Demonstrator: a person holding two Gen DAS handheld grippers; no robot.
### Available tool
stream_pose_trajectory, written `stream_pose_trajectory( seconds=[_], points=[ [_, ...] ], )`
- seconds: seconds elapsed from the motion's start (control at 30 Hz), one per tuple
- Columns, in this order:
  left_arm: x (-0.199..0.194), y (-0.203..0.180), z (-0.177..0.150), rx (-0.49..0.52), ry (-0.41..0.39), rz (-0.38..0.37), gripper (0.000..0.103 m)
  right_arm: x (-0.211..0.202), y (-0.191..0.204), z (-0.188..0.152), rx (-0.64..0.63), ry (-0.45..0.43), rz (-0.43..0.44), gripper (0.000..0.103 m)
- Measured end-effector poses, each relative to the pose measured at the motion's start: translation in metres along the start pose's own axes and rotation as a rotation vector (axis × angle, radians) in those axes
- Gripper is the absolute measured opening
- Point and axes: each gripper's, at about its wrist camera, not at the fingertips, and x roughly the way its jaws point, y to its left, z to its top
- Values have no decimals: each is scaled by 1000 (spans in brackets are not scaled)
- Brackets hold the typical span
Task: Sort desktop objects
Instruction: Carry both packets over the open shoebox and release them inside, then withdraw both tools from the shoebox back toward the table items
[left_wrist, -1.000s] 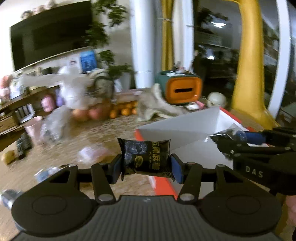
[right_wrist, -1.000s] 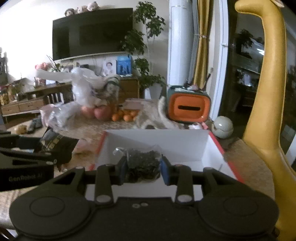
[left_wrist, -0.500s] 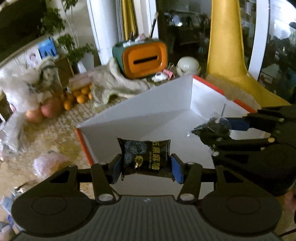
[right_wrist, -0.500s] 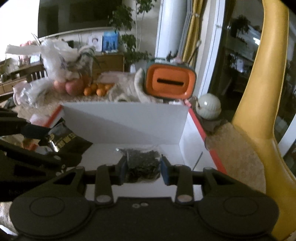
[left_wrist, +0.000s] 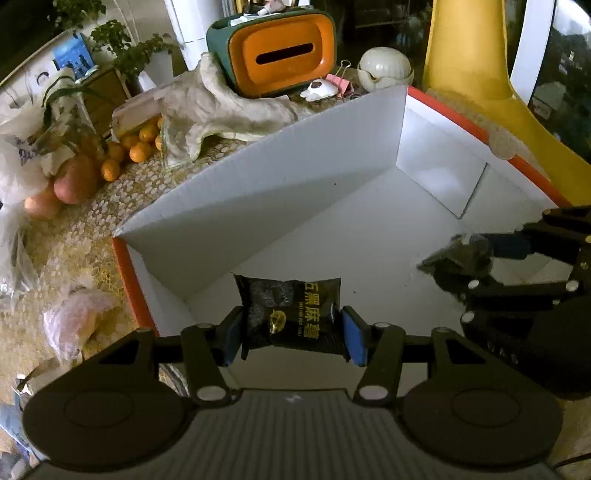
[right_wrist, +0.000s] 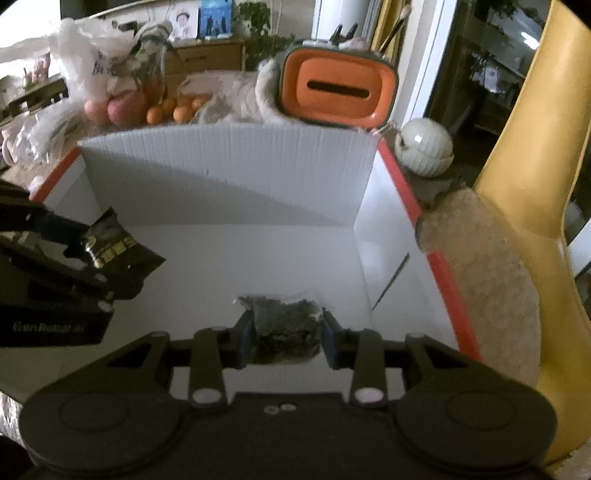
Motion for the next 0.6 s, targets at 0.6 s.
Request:
stream_pose_trajectory(
  seconds=[0.6],
  points=[
    [-23, 1, -7, -3, -71, -36, 69, -27, -10, -2, -4, -47, 5, 51]
  ],
)
